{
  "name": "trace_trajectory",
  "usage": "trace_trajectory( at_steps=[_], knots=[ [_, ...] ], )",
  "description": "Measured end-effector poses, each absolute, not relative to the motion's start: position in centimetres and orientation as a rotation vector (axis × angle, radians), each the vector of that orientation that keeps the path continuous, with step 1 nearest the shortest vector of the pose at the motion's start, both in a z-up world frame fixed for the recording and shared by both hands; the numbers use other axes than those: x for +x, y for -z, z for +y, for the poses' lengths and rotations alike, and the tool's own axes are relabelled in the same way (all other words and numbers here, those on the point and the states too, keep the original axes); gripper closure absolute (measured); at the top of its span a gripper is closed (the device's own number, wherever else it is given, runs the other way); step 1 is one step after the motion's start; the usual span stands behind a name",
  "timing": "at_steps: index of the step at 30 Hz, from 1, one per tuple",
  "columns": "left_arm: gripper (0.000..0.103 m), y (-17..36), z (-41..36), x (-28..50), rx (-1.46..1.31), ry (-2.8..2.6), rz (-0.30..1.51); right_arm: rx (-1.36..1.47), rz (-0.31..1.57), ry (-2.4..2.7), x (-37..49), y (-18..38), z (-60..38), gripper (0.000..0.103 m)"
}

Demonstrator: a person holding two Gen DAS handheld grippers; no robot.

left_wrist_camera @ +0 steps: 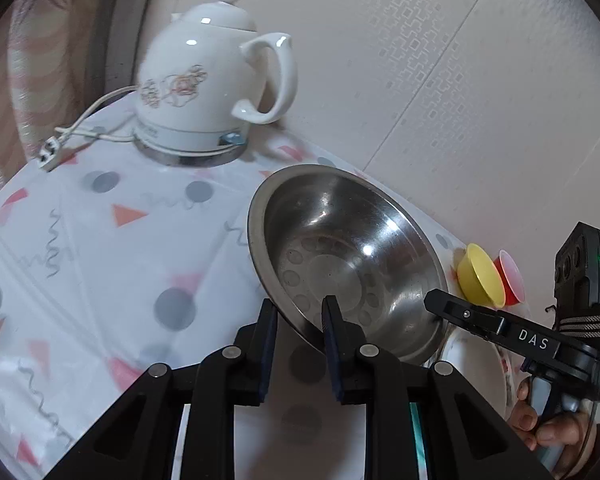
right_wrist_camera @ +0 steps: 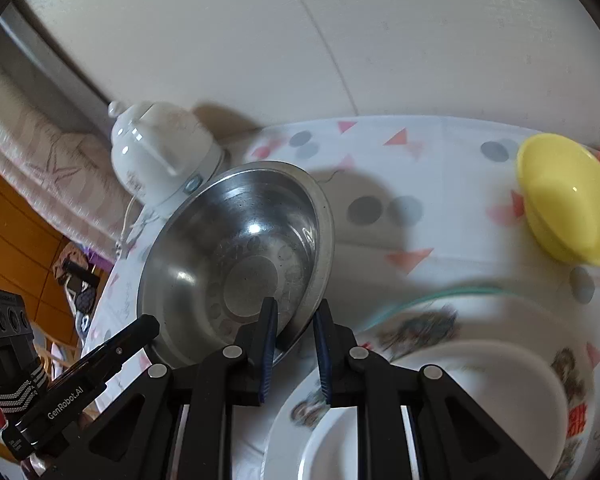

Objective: Organize plates and bowls
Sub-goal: 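Lift the steel bowl and set it on the cloth beside the plate stack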

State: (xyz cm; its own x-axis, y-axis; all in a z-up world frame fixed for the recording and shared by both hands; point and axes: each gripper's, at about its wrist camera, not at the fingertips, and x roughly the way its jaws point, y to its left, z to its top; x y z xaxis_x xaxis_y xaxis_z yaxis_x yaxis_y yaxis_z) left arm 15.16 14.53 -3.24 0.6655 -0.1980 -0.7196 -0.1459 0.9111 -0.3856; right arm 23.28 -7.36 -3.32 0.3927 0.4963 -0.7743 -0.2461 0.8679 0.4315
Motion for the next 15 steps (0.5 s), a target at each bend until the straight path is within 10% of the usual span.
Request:
trace_trajectory(
  at_steps=[15],
  knots=[
    [0.080,3.7,16.5,8.4,-0.458,-0.027,0.847,0.202,1.093,-0.572,18.5,4.1,-4.0,0.085]
  ],
)
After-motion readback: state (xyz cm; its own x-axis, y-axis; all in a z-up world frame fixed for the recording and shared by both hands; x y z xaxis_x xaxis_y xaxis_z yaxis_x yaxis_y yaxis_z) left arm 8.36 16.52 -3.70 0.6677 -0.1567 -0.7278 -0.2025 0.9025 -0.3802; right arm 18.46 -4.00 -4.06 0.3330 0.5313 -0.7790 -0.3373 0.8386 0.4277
